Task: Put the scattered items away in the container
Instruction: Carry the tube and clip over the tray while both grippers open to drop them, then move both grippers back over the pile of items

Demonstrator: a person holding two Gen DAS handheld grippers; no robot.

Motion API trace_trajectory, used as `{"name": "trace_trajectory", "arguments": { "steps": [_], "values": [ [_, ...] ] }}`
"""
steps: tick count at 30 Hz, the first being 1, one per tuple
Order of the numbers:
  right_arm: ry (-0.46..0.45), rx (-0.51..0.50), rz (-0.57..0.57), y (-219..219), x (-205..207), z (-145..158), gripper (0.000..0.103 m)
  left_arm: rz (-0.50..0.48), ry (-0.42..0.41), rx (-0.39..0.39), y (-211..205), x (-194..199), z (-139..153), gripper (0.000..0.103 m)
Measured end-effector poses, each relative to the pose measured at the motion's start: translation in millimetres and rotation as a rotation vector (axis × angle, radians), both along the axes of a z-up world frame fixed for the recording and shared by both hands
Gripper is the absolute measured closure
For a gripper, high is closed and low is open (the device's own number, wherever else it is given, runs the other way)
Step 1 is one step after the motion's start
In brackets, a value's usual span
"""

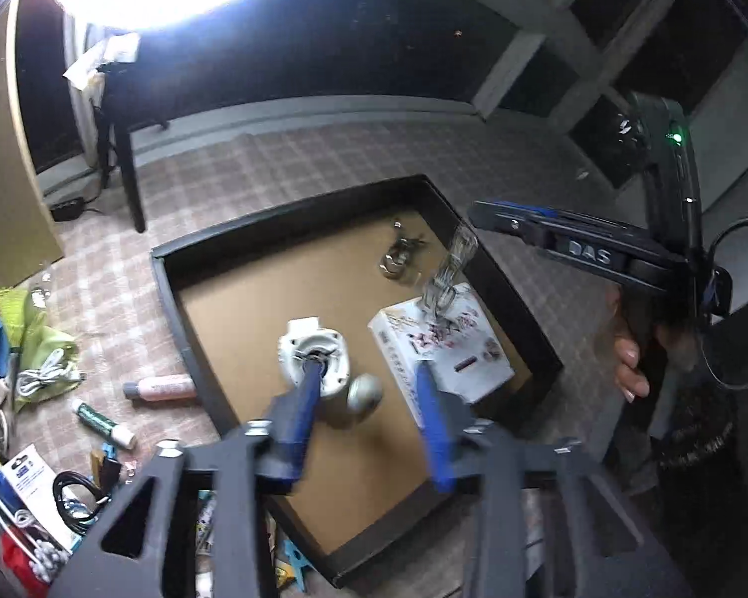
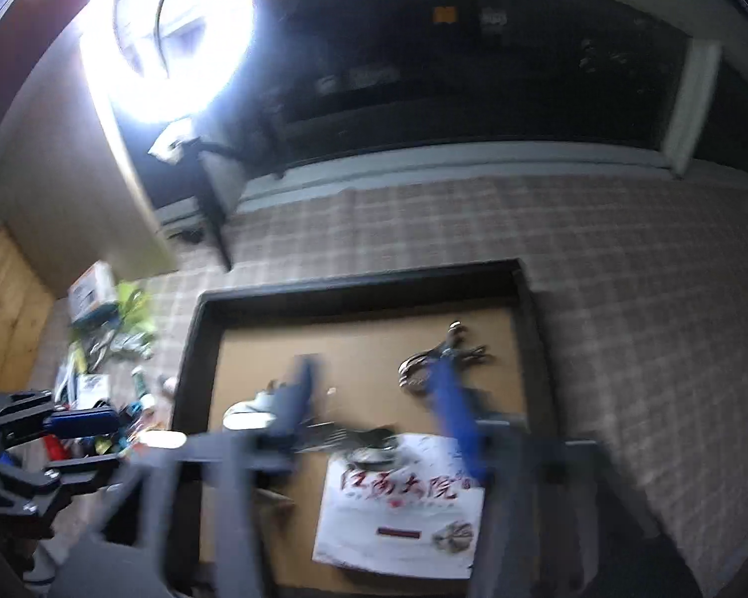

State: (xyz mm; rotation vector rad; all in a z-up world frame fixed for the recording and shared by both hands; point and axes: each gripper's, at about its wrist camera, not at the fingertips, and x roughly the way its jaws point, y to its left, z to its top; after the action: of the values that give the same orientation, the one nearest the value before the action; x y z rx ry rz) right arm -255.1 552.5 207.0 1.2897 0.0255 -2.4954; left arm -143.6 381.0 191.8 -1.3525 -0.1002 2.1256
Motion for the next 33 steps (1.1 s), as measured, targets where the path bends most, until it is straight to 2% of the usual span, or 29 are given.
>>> {"name": "trace_trajectory", "arguments": {
  "steps": [5, 12, 21, 26, 33],
  "values": [
    [0.025, -0.034, 0.016, -2, 3, 5, 0.040, 0.045, 0.027, -0.018, -24, -3, 6, 0.062],
    [0.013, -0.051, 0.113, -33, 16, -2, 0.040, 0.147, 0.031, -0.035, -79, -8, 7, 0.063],
    [-0.031, -0.072, 0.287, -87, 61, -12, 0.040, 0.228, 0.027, -0.111, -148, 29, -5, 0.063],
    [-0.048, -0.031, 0.446, -132, 87, -22, 0.040, 0.280, -0.016, -0.147, -175, 71, -32, 0.062],
    [-0.097, 0.058, 0.686, -197, 116, -47, 0.040, 0.310, -0.132, -0.151, -175, 123, -80, 0.058]
  ]
}}
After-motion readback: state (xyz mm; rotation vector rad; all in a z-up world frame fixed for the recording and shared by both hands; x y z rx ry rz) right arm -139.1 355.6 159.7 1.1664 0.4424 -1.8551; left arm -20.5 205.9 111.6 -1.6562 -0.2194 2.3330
